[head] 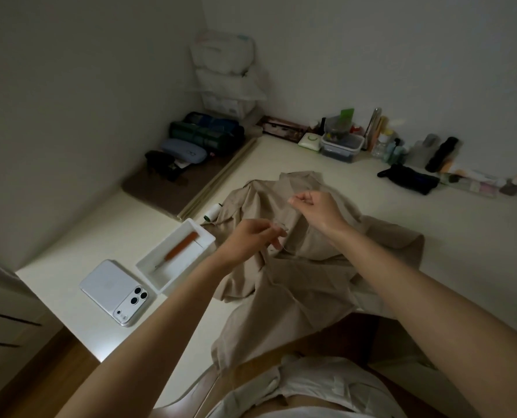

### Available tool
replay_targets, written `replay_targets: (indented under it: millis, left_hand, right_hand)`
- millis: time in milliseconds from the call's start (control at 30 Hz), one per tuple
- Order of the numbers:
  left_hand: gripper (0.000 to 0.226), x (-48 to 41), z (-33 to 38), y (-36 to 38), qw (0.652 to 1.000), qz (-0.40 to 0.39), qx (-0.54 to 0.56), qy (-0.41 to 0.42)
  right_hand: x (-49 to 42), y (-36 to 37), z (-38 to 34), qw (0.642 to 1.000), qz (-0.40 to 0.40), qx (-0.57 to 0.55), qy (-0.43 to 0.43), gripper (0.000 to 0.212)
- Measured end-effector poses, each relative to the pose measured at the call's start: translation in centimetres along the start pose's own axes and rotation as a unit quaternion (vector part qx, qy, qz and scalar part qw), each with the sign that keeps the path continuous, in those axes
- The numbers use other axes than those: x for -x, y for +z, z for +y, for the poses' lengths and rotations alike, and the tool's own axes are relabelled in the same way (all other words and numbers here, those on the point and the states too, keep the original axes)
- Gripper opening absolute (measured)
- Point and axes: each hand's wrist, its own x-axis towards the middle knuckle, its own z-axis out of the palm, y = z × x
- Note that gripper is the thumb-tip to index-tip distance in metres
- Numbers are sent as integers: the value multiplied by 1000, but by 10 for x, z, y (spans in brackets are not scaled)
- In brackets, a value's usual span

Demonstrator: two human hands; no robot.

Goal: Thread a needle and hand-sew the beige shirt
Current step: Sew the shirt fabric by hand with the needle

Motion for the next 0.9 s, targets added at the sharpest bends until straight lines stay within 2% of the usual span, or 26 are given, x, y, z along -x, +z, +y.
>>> replay_targets:
  millis: [167,300,367,467,567,633,767,900]
  left_hand:
    - [28,-3,15,-12,987,23,150,62]
    - [29,-7,25,-20,969,25,226,94]
    - [28,-9,28,-21,966,33,233,102]
    - [26,-12,30,-21,973,56,197,107]
    - [26,-16,30,-20,977,81,170,102]
    - [25,-18,29,-21,978,98,155,101]
    - [26,-22,28,-21,980,113,133,96]
    - [25,-24,29,-19,979,119,129,101]
  right_hand:
    - [-15,-9,23,997,40,45,45,23]
    - [-18,-12,37,993,32,64,92,24]
    - [-20,-13,42,991,36,65,108,28]
    - [-18,-12,41,992,65,31,103,14]
    - [-4,-5,24,995,95,-10,33,18]
    - [10,2,12,998,39,-41,-2,18]
    - [28,23,3,987,-129,-91,3,13]
    - [30,36,0,984,-151,-95,8,12]
